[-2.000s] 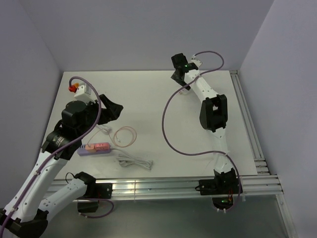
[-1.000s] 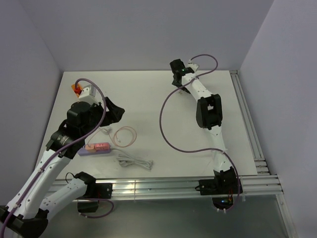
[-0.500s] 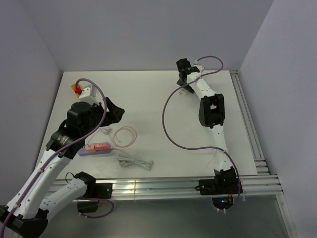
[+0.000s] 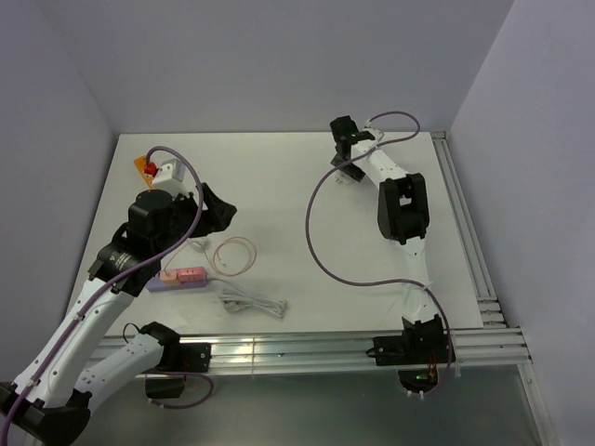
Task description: Insert the plug
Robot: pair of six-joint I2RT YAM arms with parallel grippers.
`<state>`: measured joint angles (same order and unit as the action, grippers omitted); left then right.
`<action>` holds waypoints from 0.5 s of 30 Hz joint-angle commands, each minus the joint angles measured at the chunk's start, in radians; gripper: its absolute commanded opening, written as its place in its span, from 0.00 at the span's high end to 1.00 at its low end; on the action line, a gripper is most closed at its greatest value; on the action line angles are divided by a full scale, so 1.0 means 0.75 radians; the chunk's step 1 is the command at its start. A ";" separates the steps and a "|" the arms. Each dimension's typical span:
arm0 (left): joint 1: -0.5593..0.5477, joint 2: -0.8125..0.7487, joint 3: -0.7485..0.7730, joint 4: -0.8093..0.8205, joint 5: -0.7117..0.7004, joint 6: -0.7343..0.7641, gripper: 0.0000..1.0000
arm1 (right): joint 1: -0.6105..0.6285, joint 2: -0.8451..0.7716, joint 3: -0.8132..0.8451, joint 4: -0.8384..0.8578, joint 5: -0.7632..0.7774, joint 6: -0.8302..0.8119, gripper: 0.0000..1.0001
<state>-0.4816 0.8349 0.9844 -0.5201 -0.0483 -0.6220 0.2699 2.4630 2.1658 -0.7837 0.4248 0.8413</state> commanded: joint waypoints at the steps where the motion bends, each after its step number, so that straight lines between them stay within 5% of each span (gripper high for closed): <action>1: -0.006 -0.029 0.005 0.045 0.050 0.003 0.17 | 0.053 -0.095 -0.153 -0.066 0.002 0.003 0.31; 9: -0.004 -0.068 -0.018 0.033 0.081 -0.007 0.17 | 0.113 -0.324 -0.527 0.055 0.004 0.001 0.30; 15: -0.006 -0.078 -0.014 0.033 0.087 -0.007 0.17 | 0.143 -0.443 -0.644 0.173 -0.002 -0.091 0.17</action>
<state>-0.4816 0.7925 0.9741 -0.5205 -0.0006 -0.6247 0.3679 2.1872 1.7210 -0.6956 0.4221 0.8127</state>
